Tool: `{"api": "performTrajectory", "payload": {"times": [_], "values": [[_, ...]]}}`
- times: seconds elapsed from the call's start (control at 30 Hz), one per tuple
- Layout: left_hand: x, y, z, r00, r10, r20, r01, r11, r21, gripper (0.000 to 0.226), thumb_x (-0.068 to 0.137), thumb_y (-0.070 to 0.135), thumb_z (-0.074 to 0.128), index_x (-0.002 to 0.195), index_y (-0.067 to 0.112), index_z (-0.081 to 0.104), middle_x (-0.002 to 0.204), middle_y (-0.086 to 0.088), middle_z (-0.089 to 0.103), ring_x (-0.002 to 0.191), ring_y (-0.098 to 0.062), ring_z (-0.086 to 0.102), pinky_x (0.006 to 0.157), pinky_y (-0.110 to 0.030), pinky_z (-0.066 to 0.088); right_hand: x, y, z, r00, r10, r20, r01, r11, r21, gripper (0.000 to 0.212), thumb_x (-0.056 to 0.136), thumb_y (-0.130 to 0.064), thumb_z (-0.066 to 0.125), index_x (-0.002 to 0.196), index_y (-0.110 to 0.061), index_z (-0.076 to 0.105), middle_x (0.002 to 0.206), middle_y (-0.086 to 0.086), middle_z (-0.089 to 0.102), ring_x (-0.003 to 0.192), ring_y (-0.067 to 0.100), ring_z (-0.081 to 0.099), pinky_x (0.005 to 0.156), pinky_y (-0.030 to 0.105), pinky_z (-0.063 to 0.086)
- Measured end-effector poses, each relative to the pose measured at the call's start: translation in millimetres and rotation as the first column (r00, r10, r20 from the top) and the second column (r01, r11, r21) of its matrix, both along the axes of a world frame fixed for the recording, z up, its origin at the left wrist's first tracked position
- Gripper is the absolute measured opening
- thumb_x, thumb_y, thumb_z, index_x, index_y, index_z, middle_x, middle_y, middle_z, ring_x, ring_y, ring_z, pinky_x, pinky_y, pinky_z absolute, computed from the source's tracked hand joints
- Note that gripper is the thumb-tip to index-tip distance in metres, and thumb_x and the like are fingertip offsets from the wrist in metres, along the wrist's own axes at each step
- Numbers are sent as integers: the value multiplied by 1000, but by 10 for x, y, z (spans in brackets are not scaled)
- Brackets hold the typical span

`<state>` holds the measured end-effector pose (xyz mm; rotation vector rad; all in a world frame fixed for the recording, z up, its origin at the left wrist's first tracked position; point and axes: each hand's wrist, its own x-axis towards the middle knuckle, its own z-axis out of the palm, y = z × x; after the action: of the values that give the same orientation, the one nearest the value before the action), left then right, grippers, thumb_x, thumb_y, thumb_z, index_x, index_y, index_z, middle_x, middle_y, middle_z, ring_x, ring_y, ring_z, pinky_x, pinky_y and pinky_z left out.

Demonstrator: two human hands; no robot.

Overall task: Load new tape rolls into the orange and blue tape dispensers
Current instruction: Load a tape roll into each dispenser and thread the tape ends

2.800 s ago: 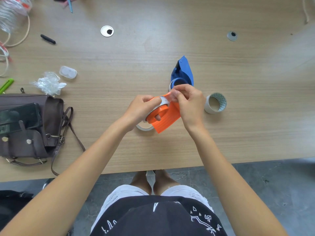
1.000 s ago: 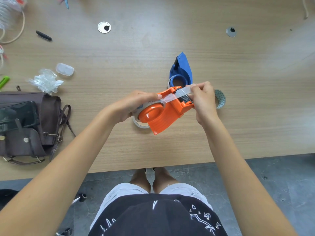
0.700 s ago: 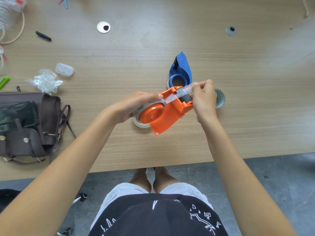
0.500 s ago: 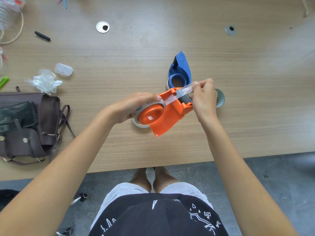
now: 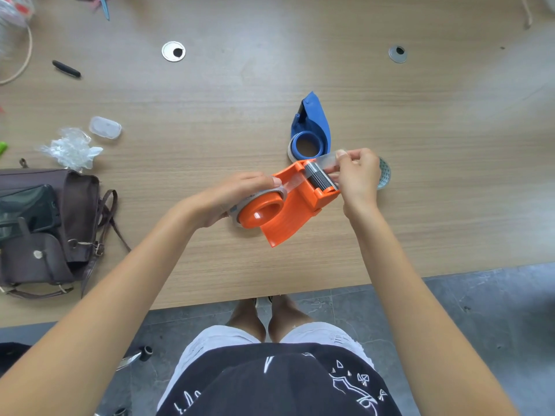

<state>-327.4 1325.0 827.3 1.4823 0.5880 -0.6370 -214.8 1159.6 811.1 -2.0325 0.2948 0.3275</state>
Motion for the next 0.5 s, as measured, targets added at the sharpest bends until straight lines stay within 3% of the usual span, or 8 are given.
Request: {"api": "performTrajectory", "payload": {"times": [0.07,0.13,0.27,0.37,0.5], "values": [[4,-9,-13,999,-13,39,12,1000,4,52,73,51,56,105,11,64,89,-1,67,74,-13,63,63,-24,45,16,-11,-7,998,-25,-59,28,998,49,21,91,-10,55,72,-16,50,60,-1,60,45,6,57,53,25,48],[-3,-24,-40,997,9,71,-10,1000,18,53,72,48,58,104,5,62,89,-4,65,75,-15,60,64,-27,43,19,-30,-16,990,-57,-129,74,989,130,17,88,-6,60,76,-15,51,63,2,60,50,11,57,51,24,45],[-29,-72,-88,994,32,108,-35,999,29,47,58,54,63,85,16,60,77,4,62,67,-10,59,59,-26,41,10,-54,-7,994,-24,-104,40,987,152,24,87,-3,61,75,-20,48,61,4,58,51,11,56,50,23,47],[-40,-93,-121,990,46,130,-49,999,15,42,56,56,61,79,21,57,72,7,62,64,-8,58,58,-24,41,0,-65,-9,996,23,-87,-9,989,150,20,86,-5,64,70,-16,58,60,3,60,50,8,57,52,24,49],[-31,-105,-151,989,61,131,-62,998,6,42,54,57,62,78,22,60,77,2,62,69,-15,58,64,-28,41,4,-87,-18,988,96,-122,-78,986,145,22,84,-24,69,65,-15,68,66,3,67,62,15,62,66,33,53]]}}
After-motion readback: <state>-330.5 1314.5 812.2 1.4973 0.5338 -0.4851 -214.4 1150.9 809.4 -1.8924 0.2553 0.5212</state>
